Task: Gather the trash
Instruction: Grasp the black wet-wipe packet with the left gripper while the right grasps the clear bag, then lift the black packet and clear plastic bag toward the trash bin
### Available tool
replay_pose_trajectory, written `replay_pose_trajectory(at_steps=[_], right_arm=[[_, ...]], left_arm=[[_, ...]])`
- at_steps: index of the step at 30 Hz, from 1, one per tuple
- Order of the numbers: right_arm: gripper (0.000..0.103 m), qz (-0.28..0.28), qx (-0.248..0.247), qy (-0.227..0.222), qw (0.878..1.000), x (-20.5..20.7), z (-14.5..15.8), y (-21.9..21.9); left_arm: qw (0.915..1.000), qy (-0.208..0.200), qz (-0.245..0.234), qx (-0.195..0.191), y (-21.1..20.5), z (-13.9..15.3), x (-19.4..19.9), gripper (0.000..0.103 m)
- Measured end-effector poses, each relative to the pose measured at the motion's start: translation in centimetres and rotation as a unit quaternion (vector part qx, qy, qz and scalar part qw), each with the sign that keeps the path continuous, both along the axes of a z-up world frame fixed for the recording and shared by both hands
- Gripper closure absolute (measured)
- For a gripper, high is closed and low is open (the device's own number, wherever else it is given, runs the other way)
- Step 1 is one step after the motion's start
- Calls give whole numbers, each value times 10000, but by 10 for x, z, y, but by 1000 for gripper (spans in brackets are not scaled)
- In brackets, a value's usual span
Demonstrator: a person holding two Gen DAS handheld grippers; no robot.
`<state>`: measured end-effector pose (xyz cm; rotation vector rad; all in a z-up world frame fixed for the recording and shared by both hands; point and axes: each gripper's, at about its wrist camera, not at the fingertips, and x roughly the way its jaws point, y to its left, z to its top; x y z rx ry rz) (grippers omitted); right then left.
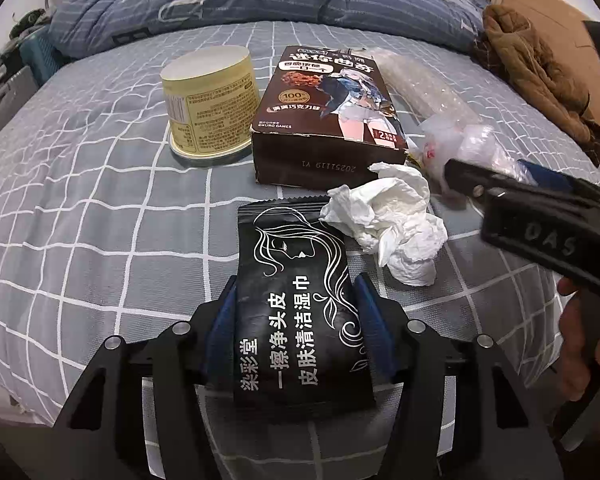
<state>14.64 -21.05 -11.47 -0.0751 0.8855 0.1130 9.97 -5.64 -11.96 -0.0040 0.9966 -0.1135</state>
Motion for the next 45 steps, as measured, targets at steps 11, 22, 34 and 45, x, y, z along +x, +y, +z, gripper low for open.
replay_pose_trajectory(at_steps=[11,22,34,45], right_arm=[[45,120,89,162,9998,6,-8,10],[53,195,63,38,9998,-3,2,12],[53,116,78,-196,9997,-20,26,7],[53,108,85,-385,9992,-43,47,10]], left_arm=[[9999,20,-44,-109,7,1,-2,57],[10000,-7,18,-64,13,7,-5,73],[9998,-148,118,87,16,26,-12,73],[9992,-375,107,82,23,53,-27,73]])
